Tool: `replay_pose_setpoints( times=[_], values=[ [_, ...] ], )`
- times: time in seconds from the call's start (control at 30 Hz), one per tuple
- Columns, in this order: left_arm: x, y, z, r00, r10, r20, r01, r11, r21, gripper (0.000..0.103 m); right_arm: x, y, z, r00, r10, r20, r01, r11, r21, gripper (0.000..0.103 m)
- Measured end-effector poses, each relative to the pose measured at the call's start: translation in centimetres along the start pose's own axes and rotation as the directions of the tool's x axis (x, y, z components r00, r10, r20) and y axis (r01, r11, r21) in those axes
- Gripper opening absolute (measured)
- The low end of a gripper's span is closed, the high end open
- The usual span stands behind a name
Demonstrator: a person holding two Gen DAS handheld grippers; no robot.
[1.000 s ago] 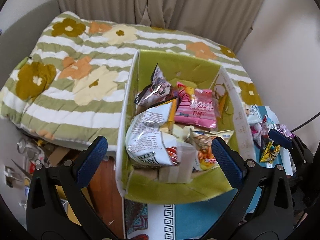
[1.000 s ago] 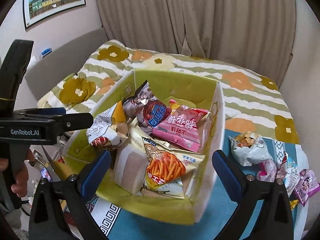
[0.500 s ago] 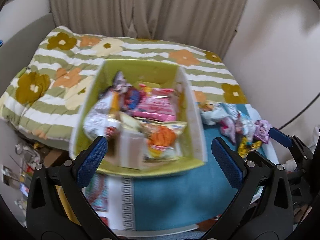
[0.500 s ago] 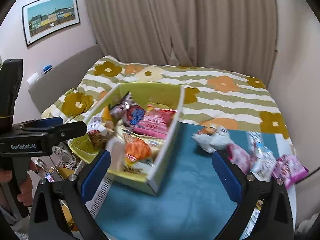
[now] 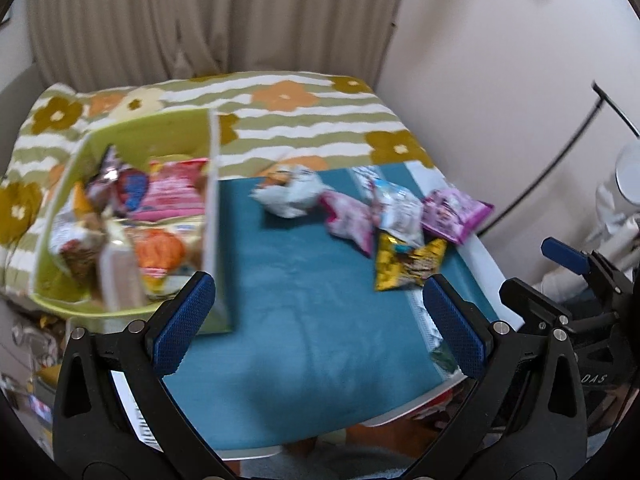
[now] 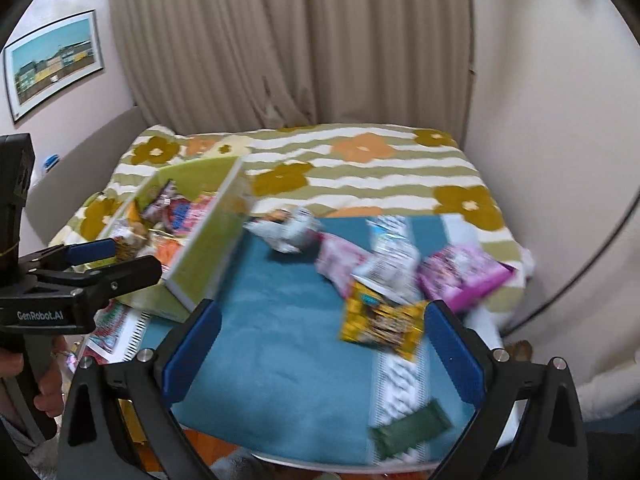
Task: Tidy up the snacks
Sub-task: 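Move both tools over the remaining snacks on the teal cloth, then grasp the yellow Pillows bag with the left gripper while the right grasps the green bar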
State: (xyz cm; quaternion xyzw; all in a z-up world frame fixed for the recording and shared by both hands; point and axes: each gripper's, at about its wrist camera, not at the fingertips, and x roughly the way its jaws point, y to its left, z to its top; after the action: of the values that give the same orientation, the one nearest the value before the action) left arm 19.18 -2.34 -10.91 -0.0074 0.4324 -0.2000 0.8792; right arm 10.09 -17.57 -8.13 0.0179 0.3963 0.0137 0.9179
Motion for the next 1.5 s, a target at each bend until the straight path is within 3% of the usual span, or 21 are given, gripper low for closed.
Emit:
replay_pose_setpoints(
  times=[0.2, 0.33, 0.43, 0.57, 0.77, 0.97, 1.13, 1.3, 1.4, 1.5],
  values=[
    [2.9, -5.3, 0.1, 0.999, -0.036, -0.021, 0.039, 0.988, 0.151, 0.103, -0.9, -5.1, -2.0, 0.996, -0.084, -0.032, 0.087, 0.993, 0.075, 0.101],
    [6.1, -8.6, 0.1, 0.996, -0.069, -0.053, 0.082, 0.945, 0.318, 0.103, -0.5, -7.2, -3.5, 0.99, -0.127, -0.065, 0.135, 0.98, 0.143, 0.101],
    [8.5, -10.8, -0.3, 0.993, -0.082, -0.087, 0.113, 0.882, 0.457, 0.103, 0.6, -8.2, -4.9, 0.981, -0.159, -0.112, 0.178, 0.966, 0.189, 0.101],
    [11.7, -13.1, -1.0, 0.988, -0.087, -0.129, 0.149, 0.767, 0.624, 0.103, 2.4, -9.2, -7.1, 0.968, -0.182, -0.173, 0.222, 0.941, 0.254, 0.101],
    [16.1, -15.0, -1.4, 0.977, -0.084, -0.199, 0.207, 0.622, 0.755, 0.096, 6.2, -9.5, -9.8, 0.935, -0.204, -0.29, 0.287, 0.917, 0.279, 0.101],
    [19.4, -16.5, -2.0, 0.964, -0.087, -0.252, 0.259, 0.534, 0.805, 0.094, 9.6, -9.6, -11.2, 0.907, -0.196, -0.372, 0.318, 0.899, 0.301, 0.101],
    [21.3, -17.2, -2.5, 0.956, -0.077, -0.282, 0.282, 0.49, 0.825, 0.094, 12.1, -9.8, -12.2, 0.868, -0.2, -0.455, 0.373, 0.867, 0.331, 0.1],
    [22.8, -17.2, -2.9, 0.948, -0.065, -0.311, 0.304, 0.474, 0.827, 0.094, 13.8, -10.2, -13.1, 0.835, -0.199, -0.514, 0.415, 0.84, 0.35, 0.096],
    [23.4, -17.3, -3.2, 0.946, -0.062, -0.318, 0.309, 0.468, 0.828, 0.094, 14.0, -10.2, -13.2, 0.824, -0.22, -0.522, 0.436, 0.834, 0.337, 0.095],
    [23.8, -17.4, -3.2, 0.946, -0.06, -0.318, 0.308, 0.466, 0.83, 0.089, 14.0, -10.3, -13.3, 0.822, -0.229, -0.521, 0.442, 0.834, 0.33, 0.085]
  ],
)
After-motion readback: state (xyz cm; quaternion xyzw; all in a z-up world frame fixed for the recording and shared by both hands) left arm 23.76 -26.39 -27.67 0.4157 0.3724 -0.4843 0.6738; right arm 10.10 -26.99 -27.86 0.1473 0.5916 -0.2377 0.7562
